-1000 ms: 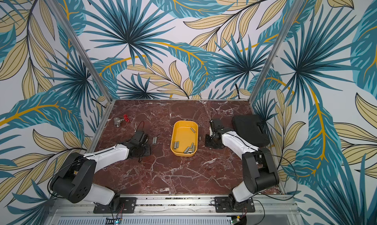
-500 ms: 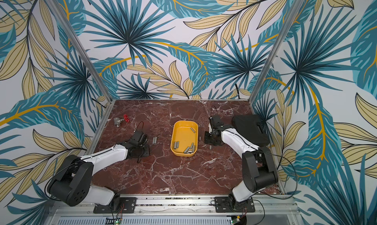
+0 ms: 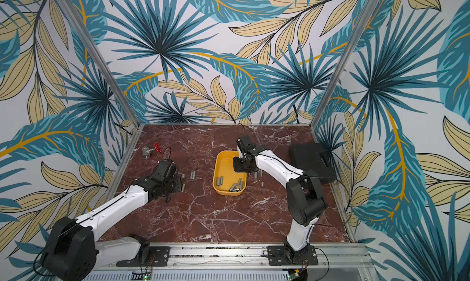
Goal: Take out the socket from the storage box
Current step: Pick up the socket head from the storage box.
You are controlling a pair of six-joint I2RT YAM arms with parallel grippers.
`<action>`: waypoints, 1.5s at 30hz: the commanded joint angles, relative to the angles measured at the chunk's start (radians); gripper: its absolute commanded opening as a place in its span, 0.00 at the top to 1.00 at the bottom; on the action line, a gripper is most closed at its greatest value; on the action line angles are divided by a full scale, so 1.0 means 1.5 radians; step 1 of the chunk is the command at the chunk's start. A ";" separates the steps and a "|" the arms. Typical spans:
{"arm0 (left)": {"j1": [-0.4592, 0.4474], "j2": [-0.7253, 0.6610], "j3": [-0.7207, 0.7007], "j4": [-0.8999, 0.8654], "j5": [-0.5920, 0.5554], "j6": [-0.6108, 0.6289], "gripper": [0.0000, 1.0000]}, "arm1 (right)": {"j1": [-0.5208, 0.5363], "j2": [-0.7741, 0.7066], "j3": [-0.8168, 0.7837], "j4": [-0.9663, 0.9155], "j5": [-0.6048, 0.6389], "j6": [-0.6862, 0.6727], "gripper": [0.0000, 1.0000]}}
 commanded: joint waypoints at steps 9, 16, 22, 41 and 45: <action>0.005 -0.029 -0.033 0.005 -0.006 -0.024 0.50 | 0.070 0.135 0.090 -0.027 0.016 0.006 0.68; 0.005 -0.033 -0.047 0.016 0.001 -0.026 0.49 | 0.088 0.175 0.113 -0.025 0.006 0.014 0.68; 0.005 -0.035 -0.053 0.018 0.005 -0.025 0.49 | 0.096 0.190 0.118 -0.026 0.004 0.018 0.68; 0.005 -0.035 -0.054 0.021 0.012 -0.020 0.48 | 0.111 0.230 0.143 -0.089 0.080 -0.016 0.69; 0.005 -0.034 -0.054 0.023 0.014 -0.021 0.48 | 0.112 0.229 0.146 -0.107 0.119 -0.025 0.69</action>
